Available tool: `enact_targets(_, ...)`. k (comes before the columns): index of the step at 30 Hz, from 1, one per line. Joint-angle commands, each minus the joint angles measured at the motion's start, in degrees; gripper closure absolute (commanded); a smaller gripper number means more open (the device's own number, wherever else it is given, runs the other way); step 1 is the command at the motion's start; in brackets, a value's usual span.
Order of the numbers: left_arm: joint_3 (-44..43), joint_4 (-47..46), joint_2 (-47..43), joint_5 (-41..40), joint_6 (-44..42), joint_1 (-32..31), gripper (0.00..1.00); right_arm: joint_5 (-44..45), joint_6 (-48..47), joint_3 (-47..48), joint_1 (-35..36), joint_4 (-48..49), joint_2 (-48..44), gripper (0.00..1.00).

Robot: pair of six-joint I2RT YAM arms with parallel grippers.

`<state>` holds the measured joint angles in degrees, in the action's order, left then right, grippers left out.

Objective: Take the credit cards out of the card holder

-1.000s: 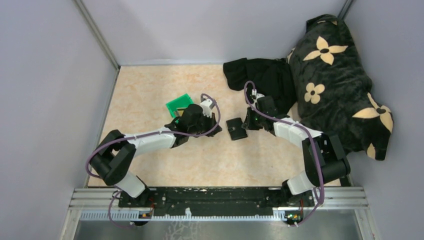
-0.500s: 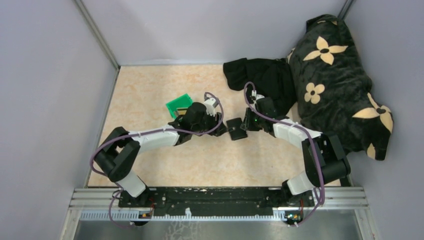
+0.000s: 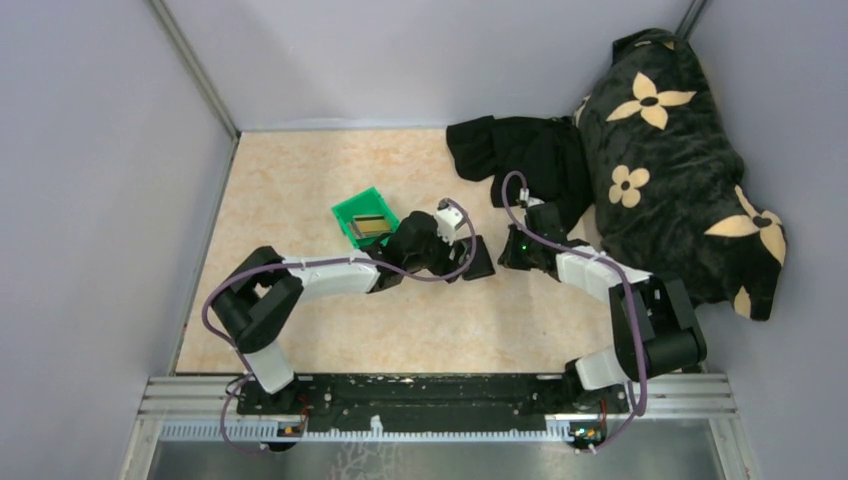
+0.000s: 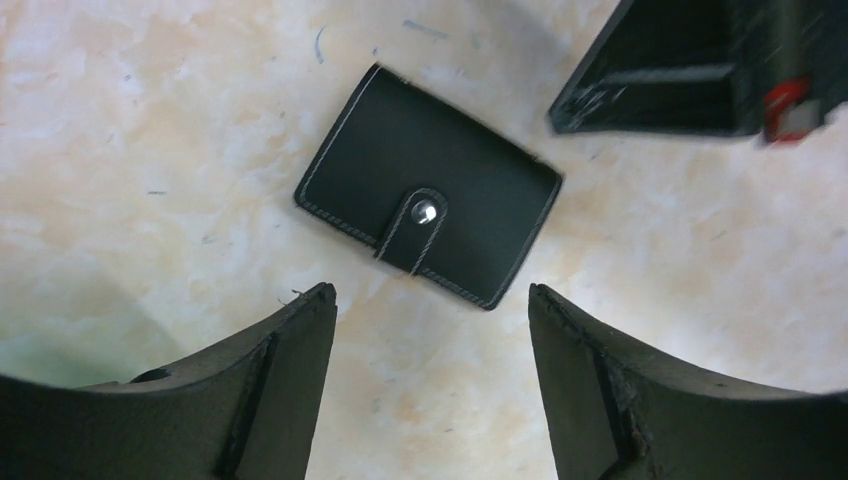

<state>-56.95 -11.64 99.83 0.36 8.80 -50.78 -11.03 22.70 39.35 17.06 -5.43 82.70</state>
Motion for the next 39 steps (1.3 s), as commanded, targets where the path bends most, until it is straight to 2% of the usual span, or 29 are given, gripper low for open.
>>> enact_targets(1, 5.66, -11.24, -1.50, 8.48, -12.91, 2.81, 0.26, -1.02, -0.87, -0.58, -1.22, 1.21, -4.63, 1.00)
enact_targets(3, 5.51, -11.01, -0.83, 14.05, -17.36, 3.14, 0.27, -2.28, -0.91, -0.87, -1.17, 1.69, -5.24, 1.00)
enact_targets(6, 4.16, -9.63, 0.55, 18.09, -22.37, 3.33, 0.28, -5.52, 0.13, -1.58, -1.15, 4.46, -5.63, 1.00)
enact_targets(11, 10.45, -24.47, 0.10, 21.29, -28.05, 3.53, 0.29, -9.47, 0.42, -2.09, -1.01, 8.99, -2.94, 1.00)
enact_targets(15, 6.58, -20.89, 4.38, 27.50, -30.32, 4.37, 0.30, -10.48, 0.61, -2.12, -0.57, 11.16, 0.06, 1.00)
enact_targets(19, 5.01, -22.37, 9.22, 26.87, -30.33, 4.55, 0.31, -11.00, 0.65, -2.55, -0.52, 12.90, 3.39, 1.00)
enact_targets(28, 3.43, -24.86, 14.11, 28.37, -29.44, 4.79, 0.33, -10.77, 1.27, -4.01, 0.59, 14.97, 7.49, 1.00)
enact_targets(39, -0.81, -23.35, 18.66, 31.34, -27.11, 6.56, 0.48, -10.52, 1.30, -4.88, 1.11, 14.80, 7.72, 1.00)
